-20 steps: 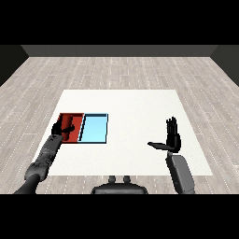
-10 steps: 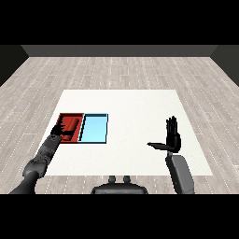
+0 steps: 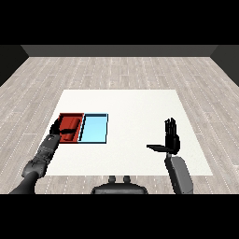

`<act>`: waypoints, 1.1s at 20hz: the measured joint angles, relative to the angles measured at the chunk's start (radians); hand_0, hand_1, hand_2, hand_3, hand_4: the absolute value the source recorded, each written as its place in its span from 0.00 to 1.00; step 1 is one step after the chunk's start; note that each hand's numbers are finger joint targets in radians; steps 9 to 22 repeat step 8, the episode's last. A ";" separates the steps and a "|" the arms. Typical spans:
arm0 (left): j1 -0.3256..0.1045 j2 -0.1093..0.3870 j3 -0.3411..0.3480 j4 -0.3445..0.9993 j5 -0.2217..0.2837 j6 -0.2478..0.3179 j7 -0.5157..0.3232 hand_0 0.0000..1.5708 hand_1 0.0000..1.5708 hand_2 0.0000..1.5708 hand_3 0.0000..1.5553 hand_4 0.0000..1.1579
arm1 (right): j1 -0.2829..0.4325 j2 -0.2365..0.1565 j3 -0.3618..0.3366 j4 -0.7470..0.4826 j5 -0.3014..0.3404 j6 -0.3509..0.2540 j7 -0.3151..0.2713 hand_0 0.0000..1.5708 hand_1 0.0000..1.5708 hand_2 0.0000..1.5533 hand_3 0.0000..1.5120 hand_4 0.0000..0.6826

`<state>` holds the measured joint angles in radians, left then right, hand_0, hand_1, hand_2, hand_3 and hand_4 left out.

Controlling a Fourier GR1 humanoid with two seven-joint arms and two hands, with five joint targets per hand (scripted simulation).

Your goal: Pick the red can and put it in the red box

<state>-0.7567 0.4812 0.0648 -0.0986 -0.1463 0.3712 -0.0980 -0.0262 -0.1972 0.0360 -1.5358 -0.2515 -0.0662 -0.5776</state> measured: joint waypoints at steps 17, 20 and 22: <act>0.037 -0.081 0.203 -0.281 0.230 -0.079 -0.418 0.00 0.00 0.00 0.00 0.00 | 0.010 -0.004 0.005 -0.021 -0.014 0.026 0.005 0.00 0.00 0.00 0.00 0.00; 0.037 -0.081 0.203 -0.281 0.230 -0.079 -0.418 0.00 0.00 0.00 0.00 0.00 | 0.010 -0.004 0.005 -0.021 -0.014 0.026 0.005 0.00 0.00 0.00 0.00 0.00; 0.037 -0.081 0.203 -0.281 0.230 -0.079 -0.418 0.00 0.00 0.00 0.00 0.00 | 0.010 -0.004 0.005 -0.021 -0.014 0.026 0.005 0.00 0.00 0.00 0.00 0.00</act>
